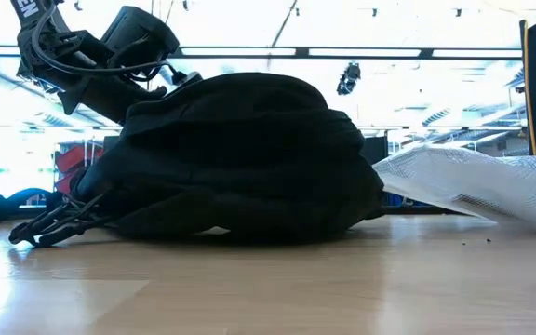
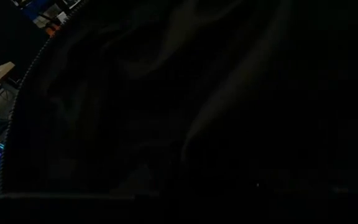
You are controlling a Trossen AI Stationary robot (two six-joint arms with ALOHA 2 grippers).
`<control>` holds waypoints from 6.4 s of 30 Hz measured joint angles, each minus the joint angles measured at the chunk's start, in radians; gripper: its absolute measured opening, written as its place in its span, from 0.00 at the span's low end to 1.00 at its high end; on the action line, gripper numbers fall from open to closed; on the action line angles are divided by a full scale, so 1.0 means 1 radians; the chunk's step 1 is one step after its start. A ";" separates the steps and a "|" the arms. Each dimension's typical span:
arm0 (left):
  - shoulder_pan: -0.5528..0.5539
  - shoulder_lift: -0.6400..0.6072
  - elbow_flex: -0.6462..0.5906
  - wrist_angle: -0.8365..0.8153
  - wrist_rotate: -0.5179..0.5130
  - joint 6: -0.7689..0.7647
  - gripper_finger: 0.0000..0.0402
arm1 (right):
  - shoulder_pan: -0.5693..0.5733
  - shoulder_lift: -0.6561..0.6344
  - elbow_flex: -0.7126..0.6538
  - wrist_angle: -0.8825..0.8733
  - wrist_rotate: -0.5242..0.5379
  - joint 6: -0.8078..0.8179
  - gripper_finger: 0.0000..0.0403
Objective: Unpack backpack
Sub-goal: Remove the black charger cable from the backpack, then remove the smartphone from the backpack
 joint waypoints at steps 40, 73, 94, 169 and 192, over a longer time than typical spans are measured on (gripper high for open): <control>0.000 0.000 0.000 -0.012 0.000 -0.004 0.24 | -0.209 0.367 0.000 -0.086 0.191 0.185 0.00; 0.000 0.001 -0.001 -0.035 0.008 -0.008 0.24 | -0.538 0.300 0.000 -1.174 -0.526 1.146 0.26; 0.000 0.001 -0.001 -0.036 0.009 -0.009 0.24 | -0.599 -0.105 0.000 -1.167 -0.424 1.090 0.51; -0.301 0.251 0.086 -0.006 0.402 -0.295 0.24 | -0.199 0.416 0.002 -0.603 -1.048 0.570 0.29; -0.290 0.254 0.209 0.264 0.581 -0.136 0.24 | -0.236 0.422 -0.001 -0.500 -1.004 0.662 0.27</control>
